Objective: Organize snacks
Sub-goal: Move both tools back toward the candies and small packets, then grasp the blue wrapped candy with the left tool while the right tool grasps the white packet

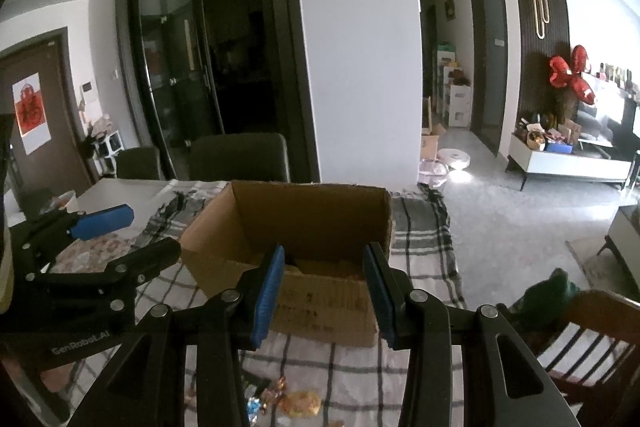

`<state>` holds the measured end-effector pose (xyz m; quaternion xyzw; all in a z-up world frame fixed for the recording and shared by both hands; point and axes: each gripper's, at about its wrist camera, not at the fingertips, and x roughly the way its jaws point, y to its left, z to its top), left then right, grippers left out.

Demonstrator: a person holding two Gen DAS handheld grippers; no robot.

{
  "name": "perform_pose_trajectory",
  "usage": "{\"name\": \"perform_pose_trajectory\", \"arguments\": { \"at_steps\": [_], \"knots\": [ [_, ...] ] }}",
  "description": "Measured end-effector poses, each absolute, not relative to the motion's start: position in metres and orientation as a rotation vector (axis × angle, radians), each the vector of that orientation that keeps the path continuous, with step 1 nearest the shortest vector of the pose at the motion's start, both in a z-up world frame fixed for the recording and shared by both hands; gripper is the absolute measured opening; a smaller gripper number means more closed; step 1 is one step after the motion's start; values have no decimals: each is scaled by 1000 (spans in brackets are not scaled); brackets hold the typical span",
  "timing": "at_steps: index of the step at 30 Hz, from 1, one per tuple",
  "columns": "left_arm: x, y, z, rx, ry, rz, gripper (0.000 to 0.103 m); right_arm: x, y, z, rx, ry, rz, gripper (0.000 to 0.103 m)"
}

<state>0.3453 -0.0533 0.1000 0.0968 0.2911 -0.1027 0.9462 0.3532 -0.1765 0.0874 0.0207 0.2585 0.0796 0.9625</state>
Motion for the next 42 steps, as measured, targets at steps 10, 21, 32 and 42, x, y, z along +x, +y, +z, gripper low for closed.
{"name": "perform_pose_trajectory", "arguments": {
  "at_steps": [10, 21, 32, 42],
  "knots": [
    [309, -58, 78, 204, 624, -257, 64, 318, -185, 71, 70, 543, 145, 42],
    [282, -63, 36, 199, 719, -288, 64, 290, -185, 33, 51, 619, 133, 42],
    [275, -68, -8, 187, 845, -309, 64, 281, -189, -16, 73, 752, 141, 42],
    [282, -69, -44, 161, 939, -337, 57, 284, -187, -53, 62, 859, 159, 41]
  ]
}}
